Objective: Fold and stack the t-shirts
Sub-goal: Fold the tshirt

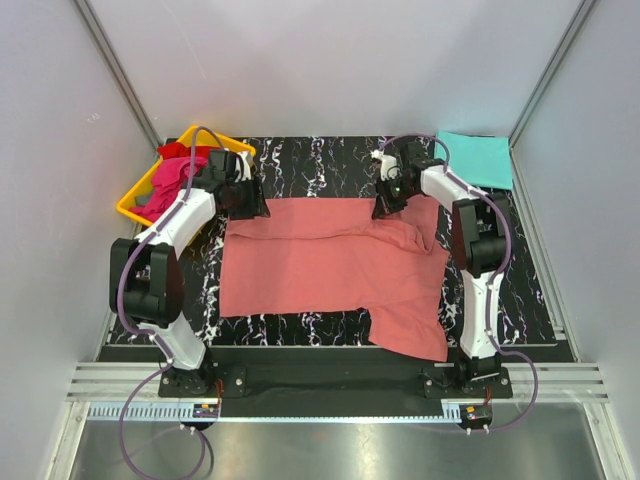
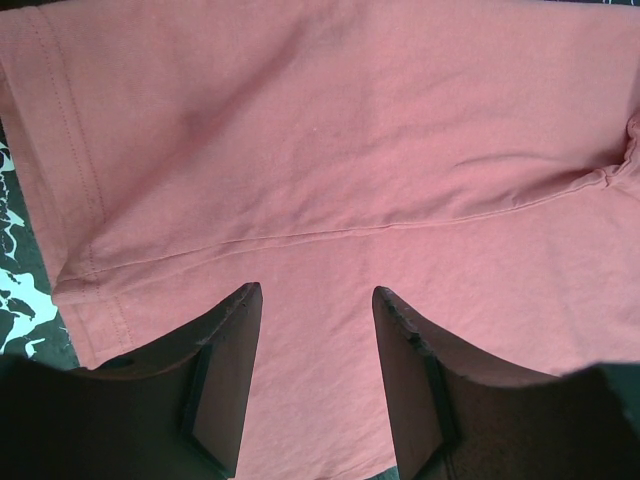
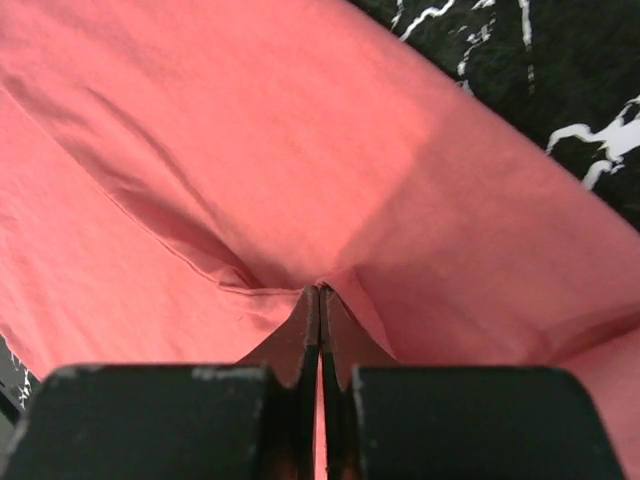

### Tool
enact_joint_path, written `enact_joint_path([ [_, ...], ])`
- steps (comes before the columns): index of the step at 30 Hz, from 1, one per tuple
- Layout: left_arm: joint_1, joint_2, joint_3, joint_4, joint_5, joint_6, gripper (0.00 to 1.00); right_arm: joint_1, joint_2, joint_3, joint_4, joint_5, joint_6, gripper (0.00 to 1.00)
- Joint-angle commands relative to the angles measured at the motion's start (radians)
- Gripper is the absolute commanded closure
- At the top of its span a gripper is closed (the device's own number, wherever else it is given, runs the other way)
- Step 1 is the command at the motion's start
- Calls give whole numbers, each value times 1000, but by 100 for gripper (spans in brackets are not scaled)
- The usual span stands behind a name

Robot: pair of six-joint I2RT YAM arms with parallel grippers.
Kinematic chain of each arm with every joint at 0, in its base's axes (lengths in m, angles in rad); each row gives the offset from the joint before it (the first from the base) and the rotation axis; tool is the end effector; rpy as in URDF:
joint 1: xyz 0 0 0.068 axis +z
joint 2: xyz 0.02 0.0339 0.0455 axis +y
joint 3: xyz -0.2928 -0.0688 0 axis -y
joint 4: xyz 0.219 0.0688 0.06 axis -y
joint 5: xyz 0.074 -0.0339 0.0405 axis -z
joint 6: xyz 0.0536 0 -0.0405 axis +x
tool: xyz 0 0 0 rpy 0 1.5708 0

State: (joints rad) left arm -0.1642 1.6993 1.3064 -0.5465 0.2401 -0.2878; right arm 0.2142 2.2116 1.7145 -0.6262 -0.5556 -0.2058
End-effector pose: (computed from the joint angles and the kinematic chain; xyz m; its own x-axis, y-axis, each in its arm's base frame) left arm 0.3503 -0.0710 0.2737 -0.8480 -0.1390 -0.5115 0.0590 0.9343 -0.3516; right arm 0.4512 0.1271 0.1887 -0.7799 -0.3473 -0.5207 -0.5751 0.7260 0.3771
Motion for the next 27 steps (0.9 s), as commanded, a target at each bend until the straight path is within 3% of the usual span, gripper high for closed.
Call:
enact_joint_path([
  [1, 6, -3, 5, 40, 24, 6, 47, 36, -102, -2, -33, 34, 11, 100],
  [9, 6, -3, 5, 46, 13, -1, 47, 145, -309, -239, 8, 172, 261, 100],
  [13, 6, 22, 11, 48, -2, -8, 47, 185, -388, -371, 43, 178, 339, 79],
  [14, 6, 26, 14, 49, -4, -10, 47, 185, -400, -375, 24, 212, 339, 65],
  [17, 6, 52, 34, 63, 10, -20, 47, 163, -444, -348, -32, 340, 347, 55],
  [23, 5, 82, 105, 86, 62, -27, 47, -4, -512, -337, 34, 339, 405, 61],
  [27, 5, 94, 129, 79, 77, -25, 47, -19, -512, -378, 106, 330, 387, 60],
])
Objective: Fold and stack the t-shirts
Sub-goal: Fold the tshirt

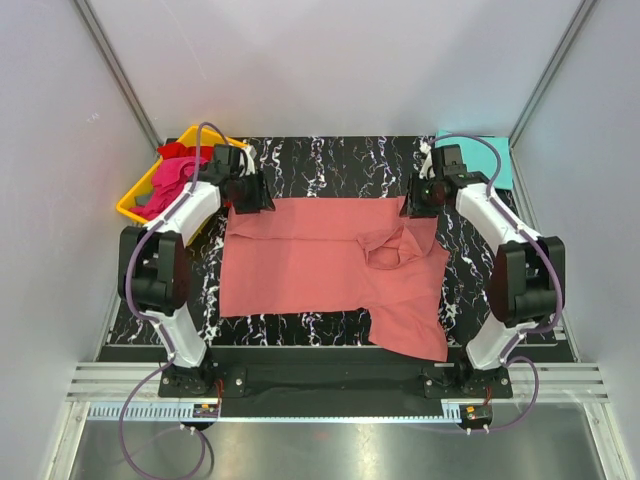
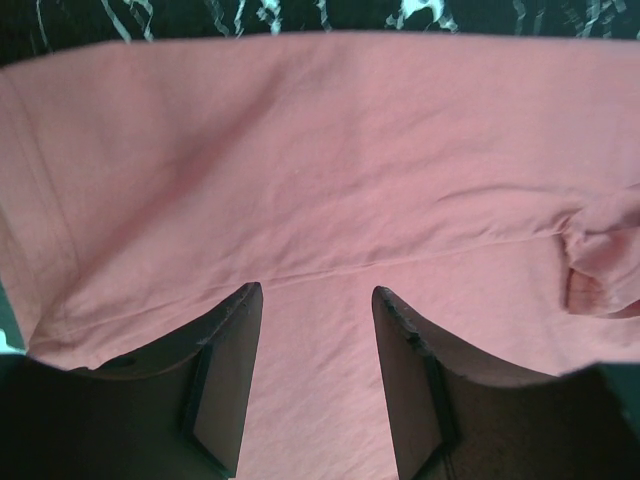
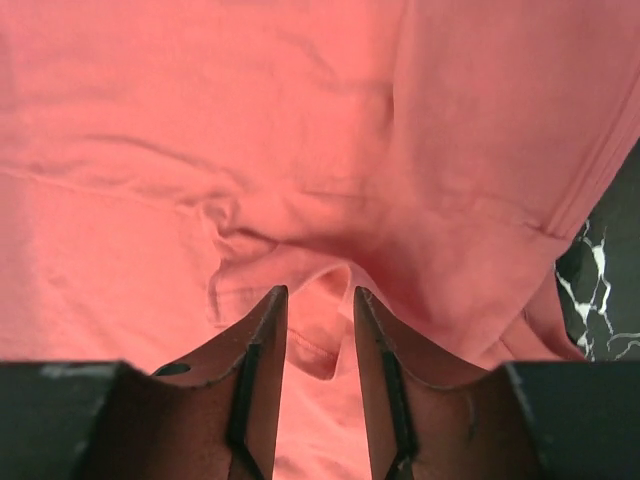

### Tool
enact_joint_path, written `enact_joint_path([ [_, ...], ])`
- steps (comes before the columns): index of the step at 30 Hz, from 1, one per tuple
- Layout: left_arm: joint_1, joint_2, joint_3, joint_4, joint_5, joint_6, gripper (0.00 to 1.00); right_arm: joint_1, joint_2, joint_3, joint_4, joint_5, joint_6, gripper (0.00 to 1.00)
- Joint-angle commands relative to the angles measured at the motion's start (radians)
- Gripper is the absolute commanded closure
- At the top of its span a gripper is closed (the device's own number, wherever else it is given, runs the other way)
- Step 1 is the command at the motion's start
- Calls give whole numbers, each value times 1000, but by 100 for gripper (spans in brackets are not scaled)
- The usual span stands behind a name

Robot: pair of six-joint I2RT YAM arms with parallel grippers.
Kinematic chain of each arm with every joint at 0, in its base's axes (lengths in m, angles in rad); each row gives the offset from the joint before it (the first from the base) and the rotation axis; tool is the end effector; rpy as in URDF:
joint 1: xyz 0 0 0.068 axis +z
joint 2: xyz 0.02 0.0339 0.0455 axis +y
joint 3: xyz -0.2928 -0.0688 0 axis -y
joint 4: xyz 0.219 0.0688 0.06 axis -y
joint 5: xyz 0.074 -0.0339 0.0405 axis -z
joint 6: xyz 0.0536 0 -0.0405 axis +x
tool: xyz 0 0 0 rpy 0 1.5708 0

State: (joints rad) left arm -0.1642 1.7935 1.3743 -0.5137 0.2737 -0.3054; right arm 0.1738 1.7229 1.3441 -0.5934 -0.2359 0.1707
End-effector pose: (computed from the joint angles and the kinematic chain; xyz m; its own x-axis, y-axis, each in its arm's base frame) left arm 0.3764 -0.0771 0.2638 -0.8509 -0.1524 -0.5027 0.0632 0.9203 -0.3861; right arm 0.3535 0.0748 0.2735 -0.8525 0.0180 -0.5225 -0.1553 0.9456 0.2860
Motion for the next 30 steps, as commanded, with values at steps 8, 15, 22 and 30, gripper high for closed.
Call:
enact_joint_path([
  [8, -158, -83, -38, 233, 216, -46, 46, 38, -43, -92, -48, 272, 127, 64],
  [15, -365, -100, -112, 463, 121, -179, 46, 150, -170, -244, -11, 348, 257, 61],
  [22, -503, 18, -83, 507, 68, -199, 47, 248, -154, -312, 53, 423, 326, 62],
  [30, -575, 125, -95, 570, 56, -279, 46, 251, -112, -367, 132, 495, 326, 66],
])
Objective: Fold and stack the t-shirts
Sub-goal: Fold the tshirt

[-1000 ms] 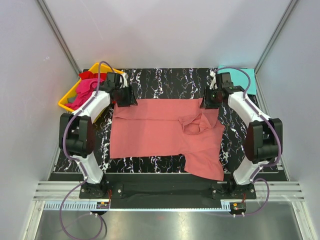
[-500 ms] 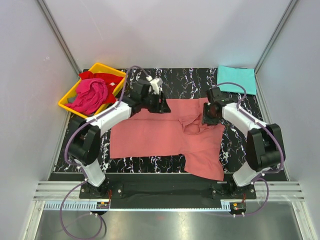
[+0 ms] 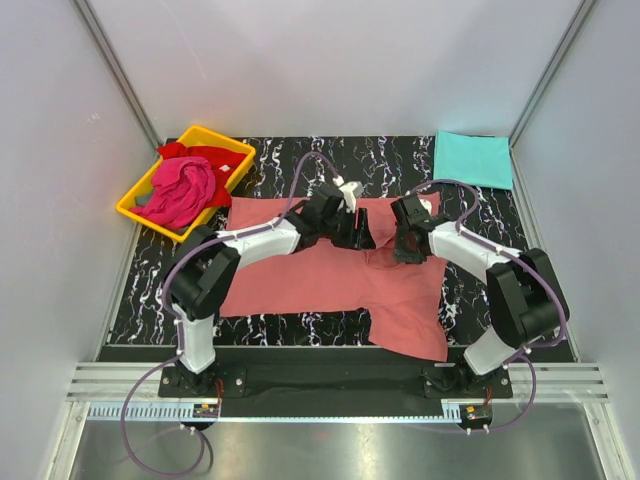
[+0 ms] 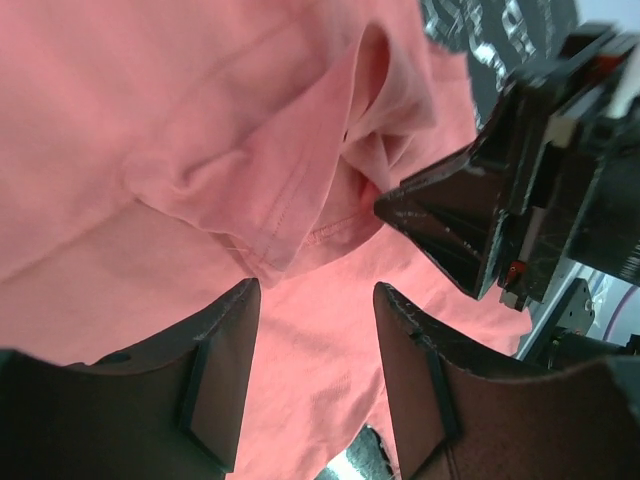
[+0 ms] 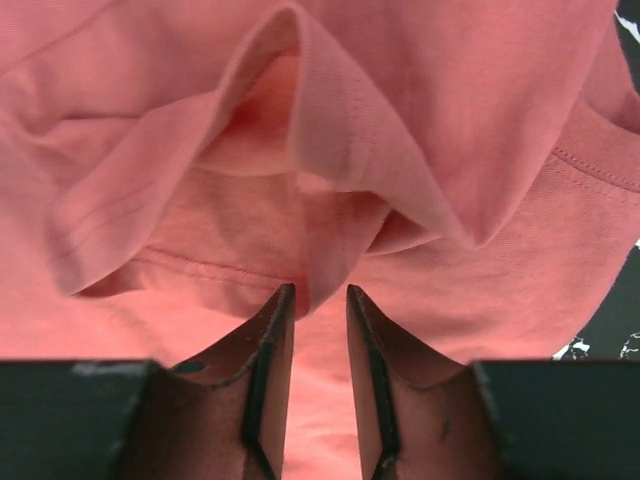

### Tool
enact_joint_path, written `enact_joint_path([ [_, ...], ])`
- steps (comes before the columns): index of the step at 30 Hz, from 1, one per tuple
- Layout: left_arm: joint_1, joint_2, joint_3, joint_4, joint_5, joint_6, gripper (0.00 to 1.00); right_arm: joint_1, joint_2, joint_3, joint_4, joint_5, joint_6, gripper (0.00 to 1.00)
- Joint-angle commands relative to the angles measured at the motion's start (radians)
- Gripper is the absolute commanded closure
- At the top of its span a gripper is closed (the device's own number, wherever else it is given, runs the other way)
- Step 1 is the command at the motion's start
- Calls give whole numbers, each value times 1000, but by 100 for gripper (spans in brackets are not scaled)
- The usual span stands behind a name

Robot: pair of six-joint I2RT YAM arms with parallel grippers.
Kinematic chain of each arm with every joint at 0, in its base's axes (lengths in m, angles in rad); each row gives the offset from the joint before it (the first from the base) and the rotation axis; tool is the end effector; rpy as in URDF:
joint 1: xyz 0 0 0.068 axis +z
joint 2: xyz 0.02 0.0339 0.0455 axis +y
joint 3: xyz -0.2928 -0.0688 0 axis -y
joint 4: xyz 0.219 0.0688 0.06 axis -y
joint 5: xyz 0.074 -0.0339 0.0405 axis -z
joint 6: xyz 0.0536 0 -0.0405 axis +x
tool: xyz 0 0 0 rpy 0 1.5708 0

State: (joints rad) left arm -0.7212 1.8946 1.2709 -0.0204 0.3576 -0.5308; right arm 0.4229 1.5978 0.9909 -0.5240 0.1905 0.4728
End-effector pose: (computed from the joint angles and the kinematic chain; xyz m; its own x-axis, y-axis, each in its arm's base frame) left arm 0.3070 -0.2949 0.2373 -0.8084 0.0794 -0.5832 0.4864 0.6480 -0.5861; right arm 0.2740 0.1122 0.2160 -0.8846 0.0922 -0.4571 0.0824 0.9957 0.0414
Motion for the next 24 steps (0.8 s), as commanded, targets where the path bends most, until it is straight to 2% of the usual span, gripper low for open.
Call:
enact_joint_path([
  [1, -20, 35, 15, 73, -22, -66, 46, 2, 14, -17, 62, 75, 23, 67],
  [5, -20, 69, 47, 42, -31, -107, 45, 1, 11, -37, 82, 102, 18, 75],
  [7, -20, 92, 67, -1, -51, -123, 45, 1, 10, -41, 84, 110, 17, 85],
  [8, -20, 112, 96, -22, -60, -129, 45, 2, 7, -43, 81, 112, 18, 95],
  [10, -20, 126, 117, -82, -98, -146, 45, 2, -5, -46, 75, 106, 27, 100],
  [19, -20, 93, 84, -52, -115, -183, 44, 5, -148, -175, 139, 67, 133, 100],
  [24, -20, 116, 100, -81, -121, -170, 48, 4, -206, -248, 182, 67, 191, 100],
])
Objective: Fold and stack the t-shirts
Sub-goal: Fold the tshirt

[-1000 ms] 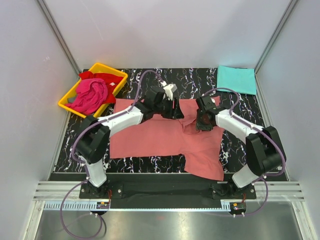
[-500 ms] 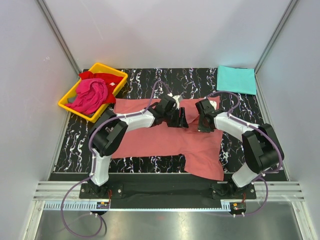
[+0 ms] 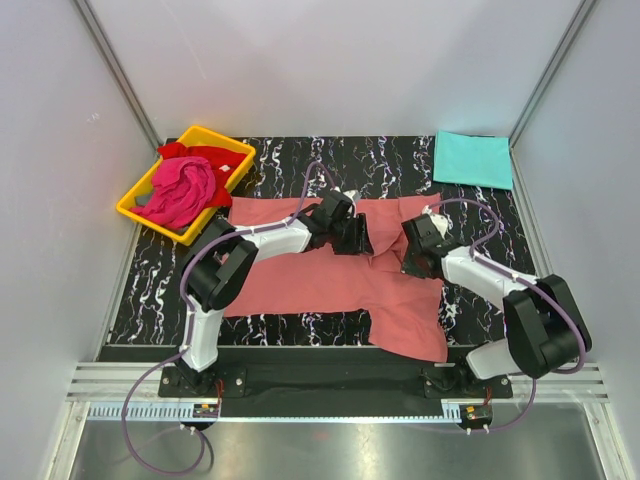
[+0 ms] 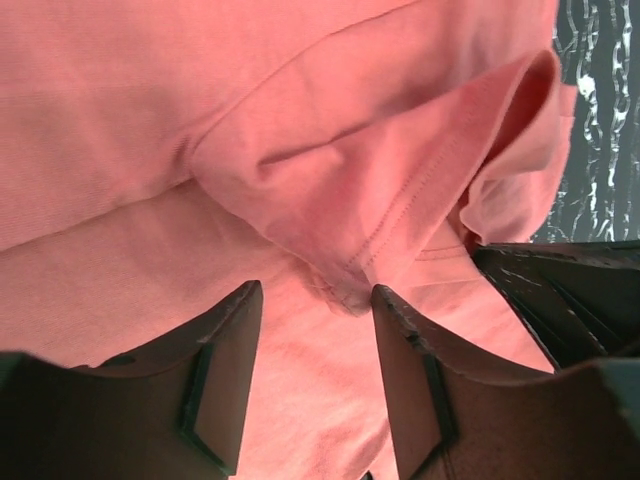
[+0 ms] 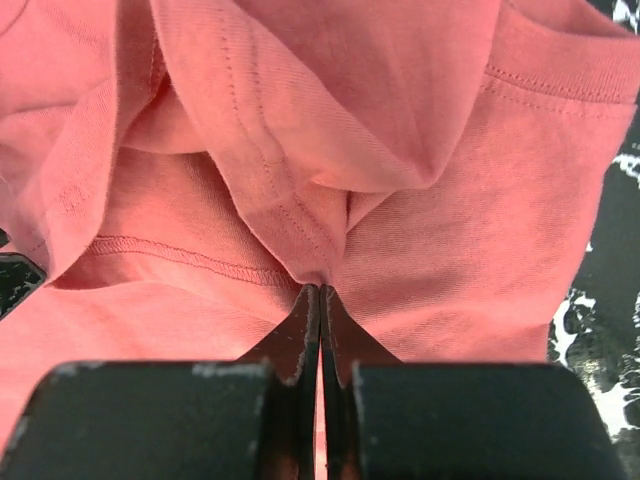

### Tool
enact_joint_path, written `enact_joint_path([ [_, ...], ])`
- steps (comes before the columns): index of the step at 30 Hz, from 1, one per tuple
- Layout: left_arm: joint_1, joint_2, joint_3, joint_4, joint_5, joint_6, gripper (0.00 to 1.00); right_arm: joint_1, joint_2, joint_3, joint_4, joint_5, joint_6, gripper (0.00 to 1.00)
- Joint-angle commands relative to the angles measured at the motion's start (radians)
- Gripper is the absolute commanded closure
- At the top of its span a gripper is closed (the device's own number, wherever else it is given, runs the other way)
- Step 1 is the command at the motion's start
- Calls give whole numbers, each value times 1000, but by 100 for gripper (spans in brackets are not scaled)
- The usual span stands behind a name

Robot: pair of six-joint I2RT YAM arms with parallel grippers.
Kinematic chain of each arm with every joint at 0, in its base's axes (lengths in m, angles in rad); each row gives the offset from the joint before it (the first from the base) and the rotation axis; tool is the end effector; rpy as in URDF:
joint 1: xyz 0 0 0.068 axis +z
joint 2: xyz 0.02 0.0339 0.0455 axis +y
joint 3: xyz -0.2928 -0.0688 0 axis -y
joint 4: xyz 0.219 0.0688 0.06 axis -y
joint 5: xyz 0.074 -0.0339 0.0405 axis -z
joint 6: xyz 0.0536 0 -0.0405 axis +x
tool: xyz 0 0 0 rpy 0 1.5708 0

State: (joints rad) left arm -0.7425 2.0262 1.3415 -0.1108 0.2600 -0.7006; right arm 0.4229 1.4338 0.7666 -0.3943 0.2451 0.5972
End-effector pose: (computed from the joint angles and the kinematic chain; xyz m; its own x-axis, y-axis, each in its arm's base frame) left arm 0.3181 -0.3106 0.1946 -0.9090 -0.0114 -0.4167 0.2616 0.7626 -0.5916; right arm 0.2339 0.0910 0.2052 -0.8216 0.2285 -0.5223 0.2077 0.9732 0.0990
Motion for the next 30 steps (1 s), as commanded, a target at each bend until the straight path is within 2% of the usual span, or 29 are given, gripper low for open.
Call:
enact_joint_path([
  [1, 2, -12, 27, 11, -21, -2, 50, 5, -49, -30, 58, 16, 73, 100],
  [7, 2, 11, 10, 37, 2, -5, 60, 4, -139, -82, 74, 34, 118, 99],
  [9, 2, 14, 7, 43, 4, -5, 63, 5, -154, -93, 64, 48, 134, 92],
  [12, 2, 20, 13, 34, 5, 0, 74, 4, -188, -105, 63, 59, 151, 84],
  [13, 2, 23, 21, 28, 2, 3, 82, 4, -194, -105, 57, 59, 154, 81],
  [15, 2, 28, 28, 4, -2, 12, 88, 4, -207, -99, 46, 54, 154, 71],
  [18, 3, 31, 41, -26, -19, 19, 99, 5, -204, -79, 38, 60, 158, 68],
  [30, 3, 52, 56, -44, -13, 19, 100, 4, -49, -15, 106, 94, 193, 68],
])
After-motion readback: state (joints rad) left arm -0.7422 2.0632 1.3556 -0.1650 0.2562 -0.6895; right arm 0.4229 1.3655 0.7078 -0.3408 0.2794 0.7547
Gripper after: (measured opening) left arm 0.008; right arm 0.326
